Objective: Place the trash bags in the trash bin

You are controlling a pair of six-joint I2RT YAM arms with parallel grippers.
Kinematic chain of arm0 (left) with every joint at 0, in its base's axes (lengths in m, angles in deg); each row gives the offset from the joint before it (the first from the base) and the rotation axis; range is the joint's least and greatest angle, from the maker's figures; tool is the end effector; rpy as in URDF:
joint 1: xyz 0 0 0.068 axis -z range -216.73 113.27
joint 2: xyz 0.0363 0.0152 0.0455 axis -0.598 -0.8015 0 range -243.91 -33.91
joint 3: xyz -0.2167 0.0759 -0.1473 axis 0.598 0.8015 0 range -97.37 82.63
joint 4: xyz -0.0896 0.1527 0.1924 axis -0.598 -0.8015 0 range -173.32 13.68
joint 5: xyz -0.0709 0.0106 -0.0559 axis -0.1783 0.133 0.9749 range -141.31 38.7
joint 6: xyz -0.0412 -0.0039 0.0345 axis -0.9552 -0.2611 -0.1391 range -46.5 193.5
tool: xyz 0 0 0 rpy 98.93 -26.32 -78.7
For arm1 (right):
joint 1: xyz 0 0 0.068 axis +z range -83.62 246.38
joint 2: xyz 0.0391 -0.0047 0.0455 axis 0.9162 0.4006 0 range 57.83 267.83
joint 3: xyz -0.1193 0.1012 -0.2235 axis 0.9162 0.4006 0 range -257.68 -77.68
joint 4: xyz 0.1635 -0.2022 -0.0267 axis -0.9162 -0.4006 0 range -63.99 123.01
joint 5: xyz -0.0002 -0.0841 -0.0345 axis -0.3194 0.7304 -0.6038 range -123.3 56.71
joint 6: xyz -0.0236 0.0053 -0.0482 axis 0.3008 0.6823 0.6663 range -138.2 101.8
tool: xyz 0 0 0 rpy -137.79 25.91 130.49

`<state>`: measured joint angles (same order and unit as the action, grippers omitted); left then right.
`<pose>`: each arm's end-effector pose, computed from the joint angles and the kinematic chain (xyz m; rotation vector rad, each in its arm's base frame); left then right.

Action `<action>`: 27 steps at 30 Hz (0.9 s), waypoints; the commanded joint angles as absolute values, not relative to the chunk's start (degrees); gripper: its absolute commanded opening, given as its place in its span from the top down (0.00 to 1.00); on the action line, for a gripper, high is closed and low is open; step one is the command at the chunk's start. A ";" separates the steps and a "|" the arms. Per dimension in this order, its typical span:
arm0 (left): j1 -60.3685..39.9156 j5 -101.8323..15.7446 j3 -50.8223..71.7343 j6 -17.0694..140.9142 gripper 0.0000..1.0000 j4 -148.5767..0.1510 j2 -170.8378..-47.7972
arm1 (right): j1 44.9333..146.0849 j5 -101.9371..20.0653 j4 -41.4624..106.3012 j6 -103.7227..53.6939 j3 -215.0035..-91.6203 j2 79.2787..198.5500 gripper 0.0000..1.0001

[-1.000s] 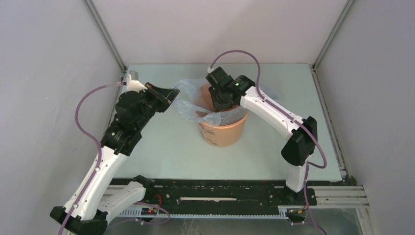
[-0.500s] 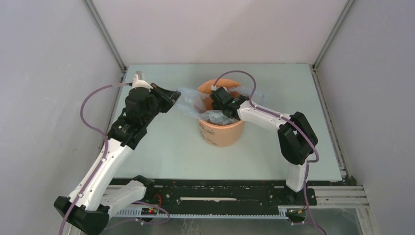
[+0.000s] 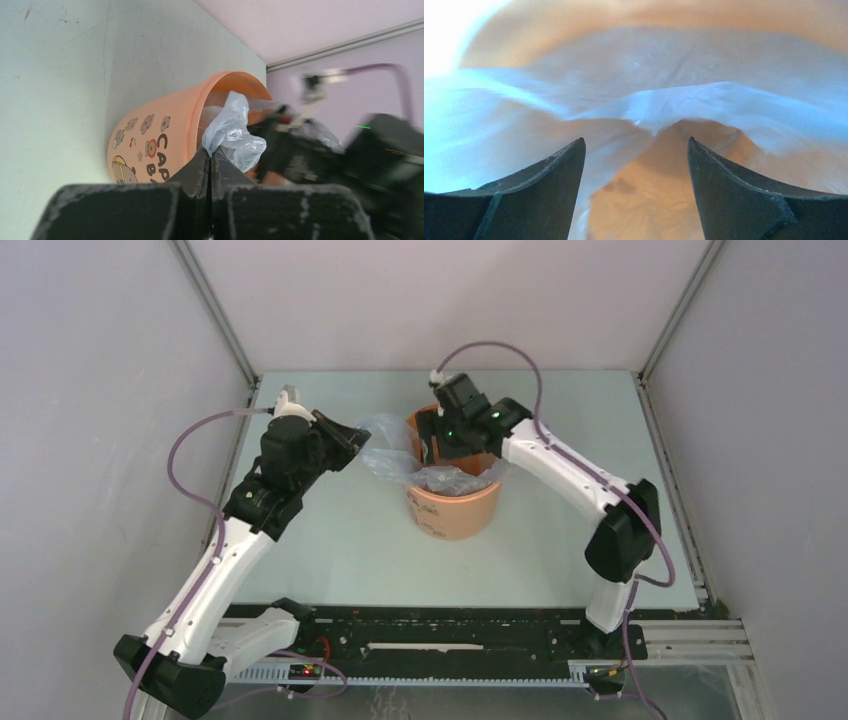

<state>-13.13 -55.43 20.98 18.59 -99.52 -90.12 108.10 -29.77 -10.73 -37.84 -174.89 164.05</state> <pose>0.1987 -0.0839 0.3824 -0.5827 1.8870 -0.8565 0.3084 0.2722 0.3008 -0.4581 2.4858 0.3677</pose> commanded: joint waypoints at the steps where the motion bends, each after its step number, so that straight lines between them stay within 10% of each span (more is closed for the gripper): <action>1: -13.52 -54.49 21.36 20.12 1.00 -98.66 -88.40 | 108.15 -31.55 -23.08 -38.96 -185.74 156.03 0.16; 9: -13.78 -53.01 21.74 21.23 0.97 -97.16 -86.76 | 107.04 -41.83 -30.66 -41.33 -197.64 148.26 0.12; 22: -15.76 -46.96 11.85 35.63 0.07 -107.80 -89.85 | 73.93 -68.33 -17.55 -35.54 -176.04 131.92 0.02; 27: -16.82 -46.80 4.88 42.06 0.00 -113.88 -94.97 | 72.39 -73.85 -12.77 -35.12 -171.41 134.10 0.03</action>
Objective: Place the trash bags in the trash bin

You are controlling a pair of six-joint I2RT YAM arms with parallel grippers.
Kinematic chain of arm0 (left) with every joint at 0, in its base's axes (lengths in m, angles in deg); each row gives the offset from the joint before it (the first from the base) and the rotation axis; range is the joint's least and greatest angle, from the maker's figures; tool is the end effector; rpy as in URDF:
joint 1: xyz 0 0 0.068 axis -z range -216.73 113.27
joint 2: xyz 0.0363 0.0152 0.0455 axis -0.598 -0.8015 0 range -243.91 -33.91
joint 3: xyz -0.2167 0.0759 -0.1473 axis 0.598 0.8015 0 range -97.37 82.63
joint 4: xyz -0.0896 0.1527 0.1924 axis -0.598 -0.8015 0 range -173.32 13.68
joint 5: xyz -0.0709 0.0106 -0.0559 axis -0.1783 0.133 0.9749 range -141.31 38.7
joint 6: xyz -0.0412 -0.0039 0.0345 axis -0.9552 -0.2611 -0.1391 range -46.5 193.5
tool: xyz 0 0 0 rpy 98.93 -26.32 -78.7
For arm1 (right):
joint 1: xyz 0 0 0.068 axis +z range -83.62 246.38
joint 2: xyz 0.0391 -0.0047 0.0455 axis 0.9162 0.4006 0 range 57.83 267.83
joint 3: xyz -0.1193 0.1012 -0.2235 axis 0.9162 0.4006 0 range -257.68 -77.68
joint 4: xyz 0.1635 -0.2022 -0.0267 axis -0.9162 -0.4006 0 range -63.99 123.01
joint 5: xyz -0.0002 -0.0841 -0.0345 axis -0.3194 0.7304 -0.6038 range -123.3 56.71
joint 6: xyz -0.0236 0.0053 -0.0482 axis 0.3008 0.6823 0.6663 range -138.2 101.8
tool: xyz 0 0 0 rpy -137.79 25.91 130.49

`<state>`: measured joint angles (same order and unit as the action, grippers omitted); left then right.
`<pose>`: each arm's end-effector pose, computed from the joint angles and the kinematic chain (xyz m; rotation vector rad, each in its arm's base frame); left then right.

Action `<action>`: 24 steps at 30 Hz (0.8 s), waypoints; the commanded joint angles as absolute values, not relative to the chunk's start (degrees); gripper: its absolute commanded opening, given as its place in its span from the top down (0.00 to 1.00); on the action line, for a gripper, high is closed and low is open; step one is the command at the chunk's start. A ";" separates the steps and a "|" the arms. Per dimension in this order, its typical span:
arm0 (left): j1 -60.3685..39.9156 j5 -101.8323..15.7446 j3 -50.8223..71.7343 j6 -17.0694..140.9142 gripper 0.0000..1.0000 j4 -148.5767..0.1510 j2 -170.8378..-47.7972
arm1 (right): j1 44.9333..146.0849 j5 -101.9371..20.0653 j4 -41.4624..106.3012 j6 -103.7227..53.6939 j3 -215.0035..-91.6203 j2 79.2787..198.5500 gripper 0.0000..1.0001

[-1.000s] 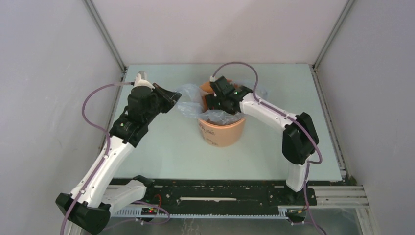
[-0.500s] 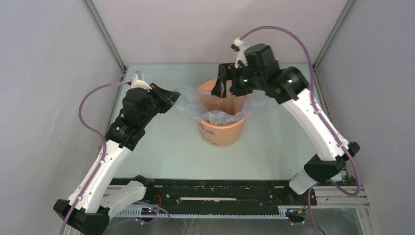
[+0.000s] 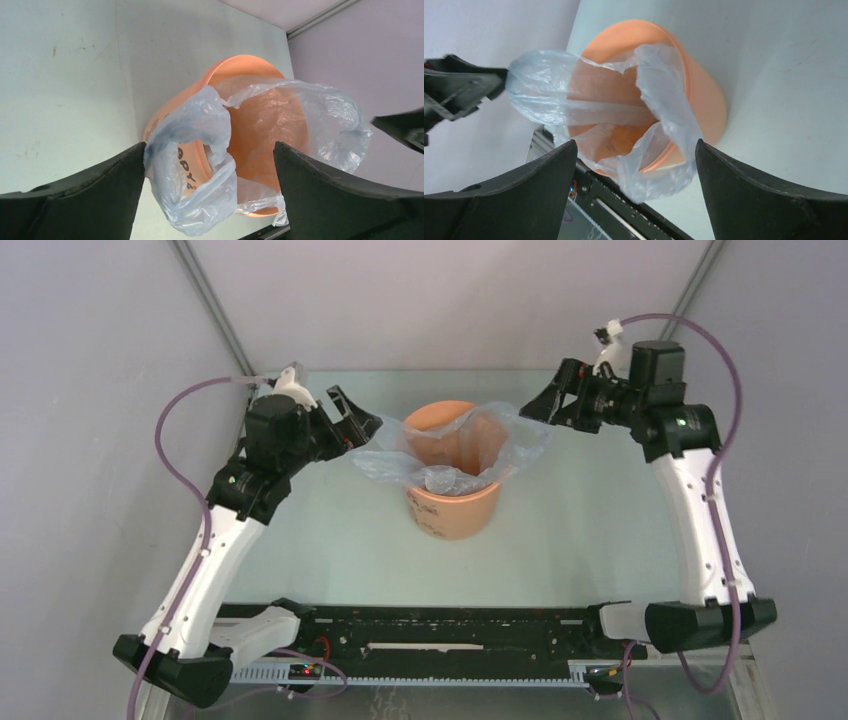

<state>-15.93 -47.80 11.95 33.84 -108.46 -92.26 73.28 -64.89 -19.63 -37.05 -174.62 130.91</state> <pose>0.1965 -0.0769 0.4120 -0.2842 1.9719 -0.7573 0.2303 0.0468 0.4699 -0.1290 2.0954 0.8439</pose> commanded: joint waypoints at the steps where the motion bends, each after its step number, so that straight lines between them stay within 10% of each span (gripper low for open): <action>1: -17.09 -48.40 3.72 43.31 0.00 -115.51 -95.39 | 72.23 -74.53 -11.41 -35.22 -170.47 134.34 0.03; 13: -23.28 -21.24 -2.25 50.12 0.03 -111.22 -108.92 | 72.27 -81.81 -8.13 -33.69 -171.02 142.71 0.12; 24: -23.28 -16.64 1.39 47.98 0.47 -110.51 -108.90 | 72.48 -79.33 -10.83 -32.41 -176.19 147.33 0.14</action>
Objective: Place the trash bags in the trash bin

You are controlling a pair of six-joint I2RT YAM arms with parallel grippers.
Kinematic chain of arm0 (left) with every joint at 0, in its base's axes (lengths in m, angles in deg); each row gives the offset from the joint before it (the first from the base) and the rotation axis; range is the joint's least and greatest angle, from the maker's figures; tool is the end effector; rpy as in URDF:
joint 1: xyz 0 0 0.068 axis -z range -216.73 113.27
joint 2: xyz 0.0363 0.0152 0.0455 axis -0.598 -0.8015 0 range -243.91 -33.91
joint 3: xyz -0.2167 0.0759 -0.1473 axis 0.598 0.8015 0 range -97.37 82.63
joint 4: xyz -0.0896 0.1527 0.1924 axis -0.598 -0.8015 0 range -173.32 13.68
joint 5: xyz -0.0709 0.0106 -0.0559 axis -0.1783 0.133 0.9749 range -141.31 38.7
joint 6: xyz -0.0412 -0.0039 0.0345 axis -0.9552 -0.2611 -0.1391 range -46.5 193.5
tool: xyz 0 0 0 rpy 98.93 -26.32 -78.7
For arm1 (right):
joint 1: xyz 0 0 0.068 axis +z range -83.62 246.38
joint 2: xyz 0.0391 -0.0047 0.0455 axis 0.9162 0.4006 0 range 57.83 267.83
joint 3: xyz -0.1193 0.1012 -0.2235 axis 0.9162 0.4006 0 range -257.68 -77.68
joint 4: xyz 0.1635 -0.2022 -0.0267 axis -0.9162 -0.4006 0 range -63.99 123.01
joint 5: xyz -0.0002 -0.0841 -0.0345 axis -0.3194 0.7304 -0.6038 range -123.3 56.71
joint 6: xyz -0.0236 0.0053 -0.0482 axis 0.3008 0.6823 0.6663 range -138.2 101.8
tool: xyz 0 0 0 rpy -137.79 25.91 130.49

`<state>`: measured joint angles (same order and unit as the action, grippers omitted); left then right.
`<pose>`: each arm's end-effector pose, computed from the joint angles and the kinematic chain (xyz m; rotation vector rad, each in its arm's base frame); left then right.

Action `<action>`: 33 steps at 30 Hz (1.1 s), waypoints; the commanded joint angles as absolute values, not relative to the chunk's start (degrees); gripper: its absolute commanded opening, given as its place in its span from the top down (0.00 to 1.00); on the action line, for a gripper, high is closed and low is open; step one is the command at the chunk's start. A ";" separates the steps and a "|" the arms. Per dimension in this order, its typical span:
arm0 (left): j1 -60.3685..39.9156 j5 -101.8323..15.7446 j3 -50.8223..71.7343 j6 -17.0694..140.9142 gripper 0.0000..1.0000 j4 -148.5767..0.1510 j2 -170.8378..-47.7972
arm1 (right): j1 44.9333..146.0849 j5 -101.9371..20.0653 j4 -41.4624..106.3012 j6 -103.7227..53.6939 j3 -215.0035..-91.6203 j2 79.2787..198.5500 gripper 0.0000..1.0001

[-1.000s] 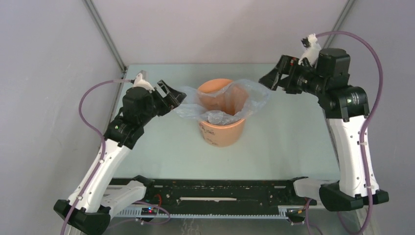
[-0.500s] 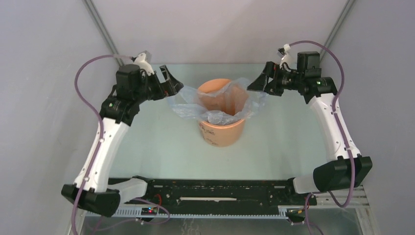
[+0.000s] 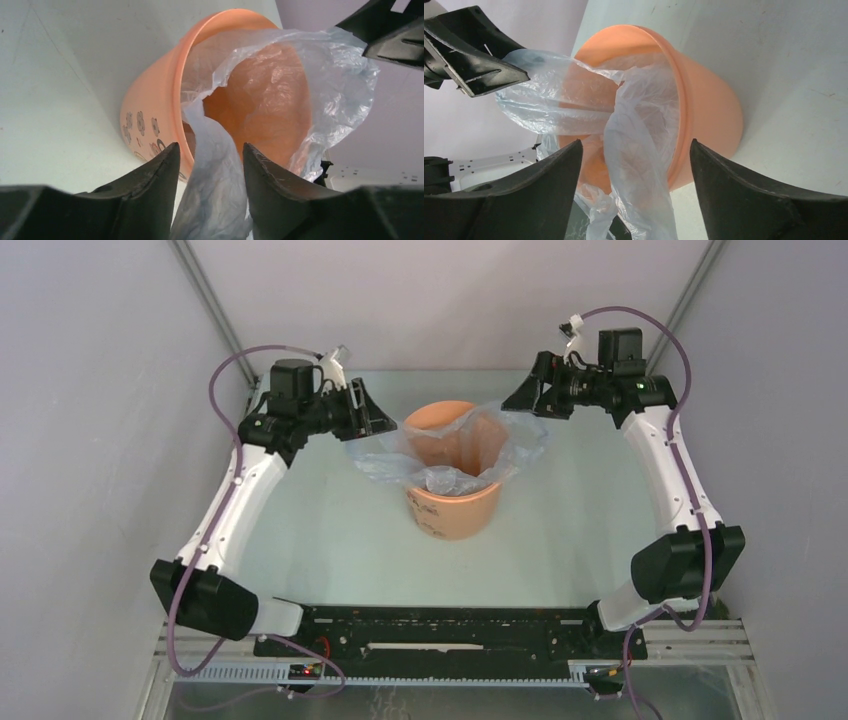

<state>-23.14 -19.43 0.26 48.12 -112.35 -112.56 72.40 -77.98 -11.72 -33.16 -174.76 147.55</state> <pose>0.2840 -0.0879 0.3923 0.1168 2.1979 -0.9848 0.3283 0.0599 0.4082 -0.2688 2.1844 1.0657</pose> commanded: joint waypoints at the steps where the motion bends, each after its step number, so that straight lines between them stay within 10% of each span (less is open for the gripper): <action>1: -23.32 -17.33 1.49 47.92 0.53 -111.01 -108.61 | 72.71 -79.94 -11.07 -32.48 -175.59 147.36 0.19; 6: -23.41 -22.36 2.43 46.85 0.77 -112.76 -106.53 | 71.84 -79.17 -9.01 -33.50 -170.61 144.51 0.42; 13: -24.98 -25.38 9.21 38.16 1.00 -100.78 -103.41 | 69.68 -77.53 1.76 -45.43 -166.91 143.71 1.00; 33: -29.75 -29.36 5.20 31.70 1.00 -101.01 -115.78 | 67.09 -71.88 -3.28 -49.32 -174.32 158.84 1.00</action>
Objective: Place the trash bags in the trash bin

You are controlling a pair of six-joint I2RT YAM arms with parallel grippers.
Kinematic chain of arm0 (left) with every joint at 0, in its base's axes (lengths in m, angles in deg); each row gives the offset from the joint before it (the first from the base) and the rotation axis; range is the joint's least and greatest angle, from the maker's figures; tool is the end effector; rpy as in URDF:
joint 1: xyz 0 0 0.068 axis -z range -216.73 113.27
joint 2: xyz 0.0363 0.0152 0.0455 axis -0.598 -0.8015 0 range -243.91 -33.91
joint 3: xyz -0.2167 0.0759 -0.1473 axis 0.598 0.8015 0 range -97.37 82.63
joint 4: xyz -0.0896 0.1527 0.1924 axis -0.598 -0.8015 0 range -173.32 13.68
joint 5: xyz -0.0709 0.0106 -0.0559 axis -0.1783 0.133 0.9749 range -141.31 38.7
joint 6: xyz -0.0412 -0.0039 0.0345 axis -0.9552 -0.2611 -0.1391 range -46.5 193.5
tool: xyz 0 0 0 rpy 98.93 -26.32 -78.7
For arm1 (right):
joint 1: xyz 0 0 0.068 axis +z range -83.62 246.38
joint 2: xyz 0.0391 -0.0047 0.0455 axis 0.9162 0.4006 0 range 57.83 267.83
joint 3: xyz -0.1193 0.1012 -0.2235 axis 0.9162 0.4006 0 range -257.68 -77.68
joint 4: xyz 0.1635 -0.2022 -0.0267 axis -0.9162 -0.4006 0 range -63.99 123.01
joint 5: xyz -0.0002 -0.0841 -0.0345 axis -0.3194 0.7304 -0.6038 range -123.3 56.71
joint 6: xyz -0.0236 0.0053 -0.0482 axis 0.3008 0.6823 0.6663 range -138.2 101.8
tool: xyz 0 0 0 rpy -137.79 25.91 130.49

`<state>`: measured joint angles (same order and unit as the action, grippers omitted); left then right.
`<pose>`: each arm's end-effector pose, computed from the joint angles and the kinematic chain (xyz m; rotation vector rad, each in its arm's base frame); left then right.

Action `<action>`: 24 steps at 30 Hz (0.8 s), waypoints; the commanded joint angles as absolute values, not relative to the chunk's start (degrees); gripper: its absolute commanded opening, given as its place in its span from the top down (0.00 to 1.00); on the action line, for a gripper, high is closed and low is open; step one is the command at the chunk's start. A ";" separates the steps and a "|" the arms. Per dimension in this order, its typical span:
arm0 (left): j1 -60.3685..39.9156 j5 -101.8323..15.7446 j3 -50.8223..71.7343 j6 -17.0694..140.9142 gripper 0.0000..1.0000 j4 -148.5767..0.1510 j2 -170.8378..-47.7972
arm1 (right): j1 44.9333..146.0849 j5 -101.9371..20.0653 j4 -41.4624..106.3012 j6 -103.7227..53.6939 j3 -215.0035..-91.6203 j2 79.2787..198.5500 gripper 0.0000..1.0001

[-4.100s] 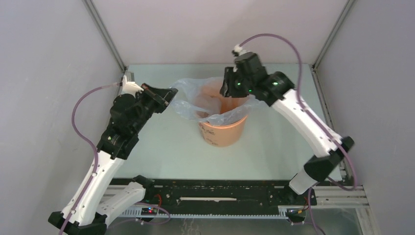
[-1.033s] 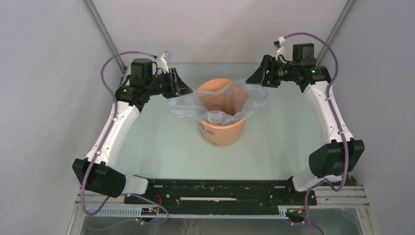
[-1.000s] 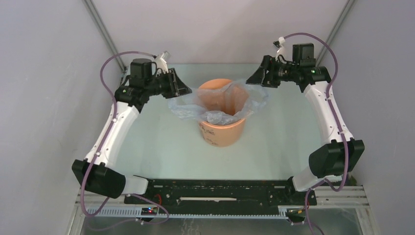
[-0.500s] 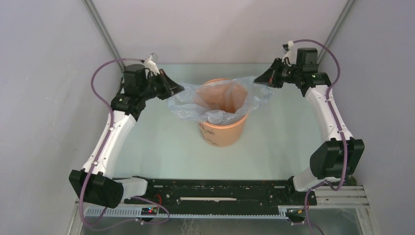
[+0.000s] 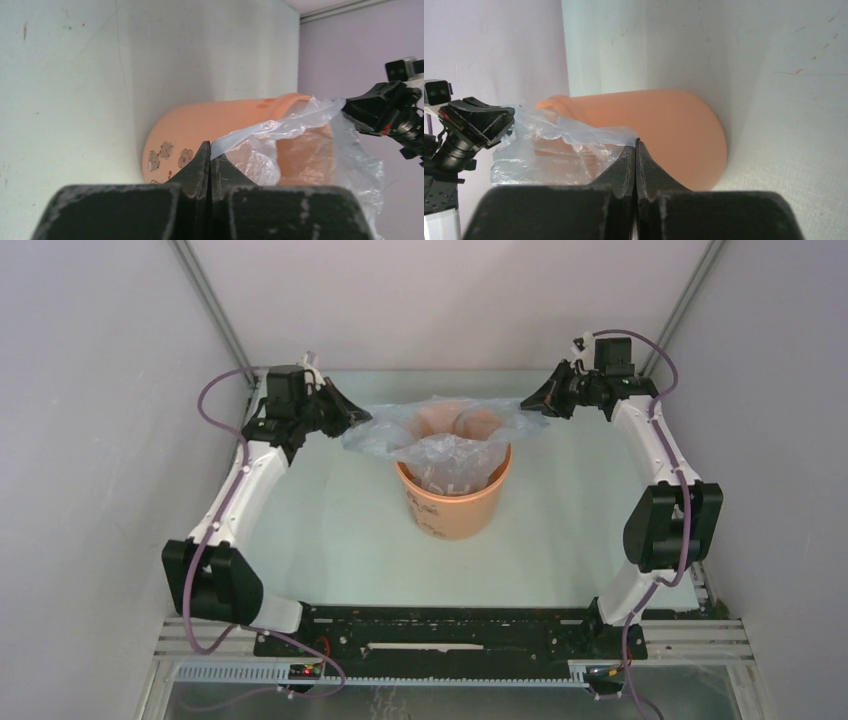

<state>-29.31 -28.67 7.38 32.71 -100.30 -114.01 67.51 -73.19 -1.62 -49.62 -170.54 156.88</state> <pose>0.3130 -0.0545 0.3610 -0.3736 2.1316 -0.9113 0.3875 0.0306 0.3413 0.2305 2.3017 1.0875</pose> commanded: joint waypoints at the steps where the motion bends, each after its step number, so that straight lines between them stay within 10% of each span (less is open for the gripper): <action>1: -29.78 -29.34 5.45 32.00 1.00 -100.69 -116.47 | 67.09 -71.84 -3.55 -49.24 -174.66 159.43 1.00; 14: -29.69 -25.63 16.37 35.99 0.97 -104.01 -115.72 | 67.16 -69.02 -8.29 -44.11 -165.03 157.74 0.99; 24: -29.63 -30.99 11.36 37.79 0.18 -114.01 -103.81 | 67.14 -61.82 -23.52 -42.99 -171.01 147.36 0.28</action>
<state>-29.41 -26.79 15.99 36.12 -108.50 -108.78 68.21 -66.53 -15.98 -44.02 -165.68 153.71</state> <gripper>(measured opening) 0.744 0.661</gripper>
